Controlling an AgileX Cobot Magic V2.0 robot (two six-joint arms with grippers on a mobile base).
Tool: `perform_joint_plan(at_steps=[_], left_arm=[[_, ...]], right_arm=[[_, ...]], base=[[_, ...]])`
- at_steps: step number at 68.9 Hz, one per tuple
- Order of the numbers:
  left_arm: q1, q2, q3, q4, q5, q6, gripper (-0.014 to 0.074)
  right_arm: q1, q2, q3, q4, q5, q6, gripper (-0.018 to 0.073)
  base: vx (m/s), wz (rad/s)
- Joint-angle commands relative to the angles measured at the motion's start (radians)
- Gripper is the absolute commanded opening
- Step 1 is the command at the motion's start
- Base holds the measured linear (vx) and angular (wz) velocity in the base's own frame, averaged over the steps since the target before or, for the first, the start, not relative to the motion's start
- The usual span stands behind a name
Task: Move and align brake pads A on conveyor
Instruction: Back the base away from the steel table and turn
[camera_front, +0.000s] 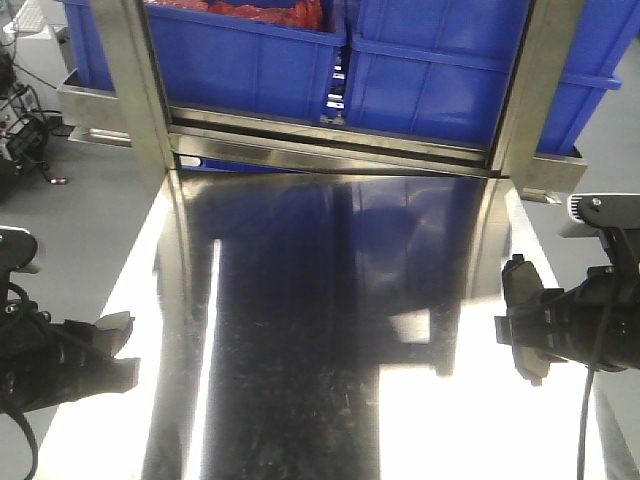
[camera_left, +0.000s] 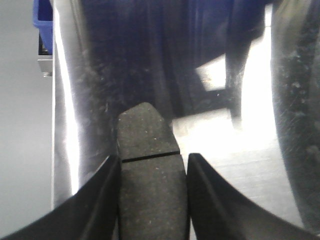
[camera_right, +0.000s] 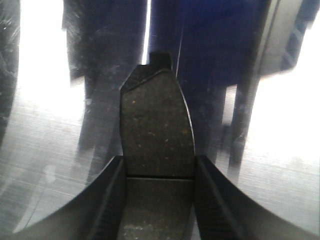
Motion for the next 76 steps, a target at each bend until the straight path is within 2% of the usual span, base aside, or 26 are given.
perform_joint_plan(at_steps=[1,36,76], left_arm=[[-0.005,-0.013,-0.024,0.029,-0.052,-0.005,0.0072],[-0.005,-0.013,-0.024,0.029,-0.052,-0.005,0.0072],[-0.005,-0.013,-0.024,0.029,-0.052,-0.005,0.0072]], right_arm=[[-0.003,-0.019,-0.029,-0.001,-0.065,-0.006,0.006],[-0.003,-0.019,-0.029,-0.001,-0.065,-0.006,0.006],[-0.003,-0.019,-0.029,-0.001,-0.062,-0.006,0.006]], base=[[-0.05,0.19],[-0.07,0.3],[-0.09,0.45]])
